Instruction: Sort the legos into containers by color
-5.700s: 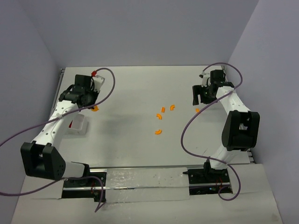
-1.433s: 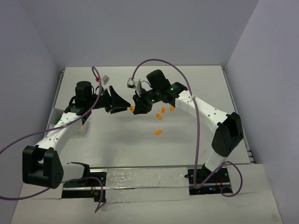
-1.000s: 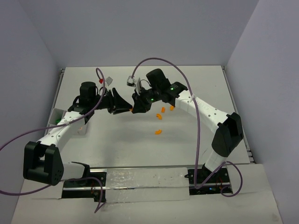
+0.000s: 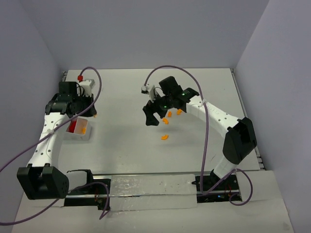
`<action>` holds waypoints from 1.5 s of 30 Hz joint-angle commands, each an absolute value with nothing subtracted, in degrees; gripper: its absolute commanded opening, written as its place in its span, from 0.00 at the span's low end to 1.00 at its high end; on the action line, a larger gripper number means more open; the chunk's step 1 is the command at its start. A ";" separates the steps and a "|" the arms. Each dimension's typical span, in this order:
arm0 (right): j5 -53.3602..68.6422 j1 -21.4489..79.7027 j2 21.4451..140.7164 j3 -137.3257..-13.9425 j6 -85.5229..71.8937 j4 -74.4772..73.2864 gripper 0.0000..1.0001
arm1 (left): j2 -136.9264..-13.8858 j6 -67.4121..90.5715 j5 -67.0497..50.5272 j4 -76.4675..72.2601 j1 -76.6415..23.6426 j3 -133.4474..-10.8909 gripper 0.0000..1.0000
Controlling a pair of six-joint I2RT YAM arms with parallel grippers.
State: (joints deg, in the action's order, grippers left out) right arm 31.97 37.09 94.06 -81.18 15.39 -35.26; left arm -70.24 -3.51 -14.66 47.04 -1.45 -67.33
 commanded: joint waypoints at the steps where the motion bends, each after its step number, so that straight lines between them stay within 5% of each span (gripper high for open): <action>1: 27.36 35.36 90.71 -78.08 18.00 -35.51 1.00 | -68.20 -15.86 3.81 49.66 2.18 -63.33 0.00; 20: 22.99 31.31 91.39 -74.41 21.41 -36.86 0.97 | -78.03 -19.25 4.31 44.51 5.10 -62.16 0.06; 24: 22.47 30.95 91.93 -74.12 22.79 -37.76 0.96 | -78.74 -19.41 4.13 43.96 5.19 -61.80 0.22; 28: 20.45 30.85 91.74 -72.78 25.25 -39.08 0.93 | -79.17 -19.75 3.98 43.90 5.45 -62.09 0.52; 36: 21.97 30.85 89.65 -67.42 34.99 -41.66 0.69 | -78.84 -20.22 -1.59 47.47 5.54 -66.98 0.63; 45: 28.89 31.48 92.31 -66.50 47.91 -43.75 0.59 | -79.80 -19.44 -10.75 52.57 5.55 -72.74 0.68</action>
State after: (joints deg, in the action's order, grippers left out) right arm 24.31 31.18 93.06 -66.50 39.54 -42.38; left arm -79.59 -19.73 -4.67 49.60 5.32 -69.82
